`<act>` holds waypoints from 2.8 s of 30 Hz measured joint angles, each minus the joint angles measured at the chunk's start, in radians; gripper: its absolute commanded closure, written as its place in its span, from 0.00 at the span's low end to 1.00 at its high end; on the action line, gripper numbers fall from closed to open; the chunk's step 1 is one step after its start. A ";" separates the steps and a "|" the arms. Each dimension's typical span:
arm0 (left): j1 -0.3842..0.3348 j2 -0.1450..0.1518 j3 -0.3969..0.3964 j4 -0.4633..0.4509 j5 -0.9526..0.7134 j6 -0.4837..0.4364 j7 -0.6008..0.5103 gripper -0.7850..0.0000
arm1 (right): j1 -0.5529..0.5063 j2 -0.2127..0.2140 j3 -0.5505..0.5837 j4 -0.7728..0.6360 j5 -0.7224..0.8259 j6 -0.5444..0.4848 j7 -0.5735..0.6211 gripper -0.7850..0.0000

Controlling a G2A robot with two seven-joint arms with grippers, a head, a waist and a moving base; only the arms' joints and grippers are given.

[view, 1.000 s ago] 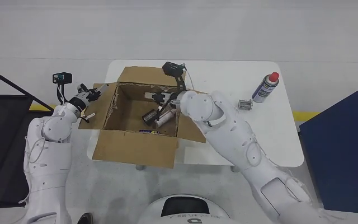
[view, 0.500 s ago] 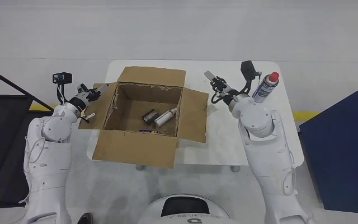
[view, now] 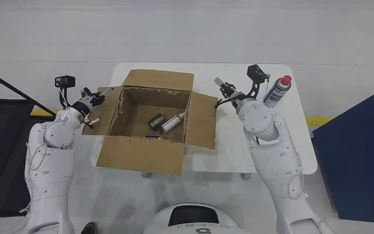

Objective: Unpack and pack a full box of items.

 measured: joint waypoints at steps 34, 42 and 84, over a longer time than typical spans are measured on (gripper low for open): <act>0.000 0.000 0.000 0.000 0.000 0.000 0.000 0.00 | 0.262 0.003 -0.017 0.591 -0.458 0.212 0.165 0.02; 0.000 0.000 0.000 0.000 0.000 0.000 0.000 0.00 | 0.258 0.000 -0.029 0.623 -0.490 0.188 0.175 0.02; 0.000 0.000 0.000 0.000 0.000 0.000 0.000 0.00 | -0.019 -0.024 0.010 0.072 0.071 -0.289 -0.026 1.00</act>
